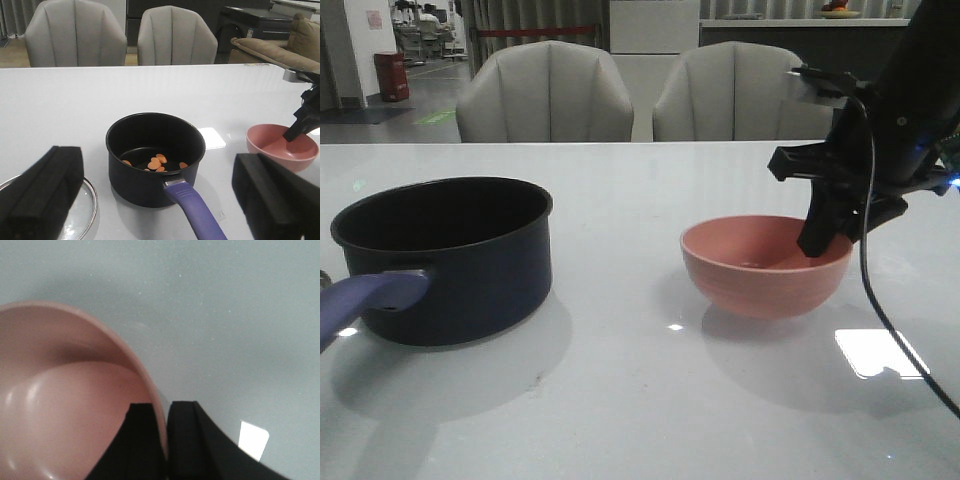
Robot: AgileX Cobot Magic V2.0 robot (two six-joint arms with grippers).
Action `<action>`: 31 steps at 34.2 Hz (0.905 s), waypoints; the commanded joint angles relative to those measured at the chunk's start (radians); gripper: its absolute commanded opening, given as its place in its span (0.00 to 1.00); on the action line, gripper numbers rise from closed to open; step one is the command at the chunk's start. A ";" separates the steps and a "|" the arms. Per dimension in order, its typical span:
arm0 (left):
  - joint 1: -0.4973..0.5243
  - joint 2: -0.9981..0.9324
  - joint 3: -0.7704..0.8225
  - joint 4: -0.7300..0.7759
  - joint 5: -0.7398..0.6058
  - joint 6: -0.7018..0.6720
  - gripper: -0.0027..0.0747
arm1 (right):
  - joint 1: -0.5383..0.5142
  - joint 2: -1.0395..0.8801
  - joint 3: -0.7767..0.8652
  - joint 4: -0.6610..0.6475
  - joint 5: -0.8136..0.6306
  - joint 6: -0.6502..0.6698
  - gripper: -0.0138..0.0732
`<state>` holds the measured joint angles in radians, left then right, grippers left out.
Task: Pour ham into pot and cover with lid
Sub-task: 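Carry the empty pink bowl back and lower it onto the table, then release the pink bowl and raise the right gripper away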
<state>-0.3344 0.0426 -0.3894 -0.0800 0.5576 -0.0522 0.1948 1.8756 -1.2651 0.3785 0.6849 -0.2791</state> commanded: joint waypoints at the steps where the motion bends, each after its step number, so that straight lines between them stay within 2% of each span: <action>1: -0.006 0.013 -0.024 -0.005 -0.073 -0.003 0.89 | 0.004 -0.046 -0.029 0.013 -0.022 -0.012 0.55; 5: -0.006 0.013 -0.024 -0.005 -0.073 -0.003 0.89 | 0.004 -0.052 -0.047 -0.001 -0.018 -0.012 0.74; 8: -0.006 0.013 -0.024 -0.005 -0.073 -0.003 0.89 | 0.004 -0.087 -0.048 -0.021 -0.018 -0.012 0.79; 14: -0.006 0.013 -0.024 -0.005 -0.073 -0.003 0.89 | 0.004 -0.244 0.003 -0.066 -0.053 -0.015 0.79; 31: -0.006 0.013 -0.024 -0.005 -0.083 -0.003 0.89 | 0.039 -0.941 0.507 -0.066 -0.485 -0.015 0.79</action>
<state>-0.3344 0.0426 -0.3894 -0.0800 0.5576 -0.0522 0.2253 1.0562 -0.7989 0.3114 0.3335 -0.2791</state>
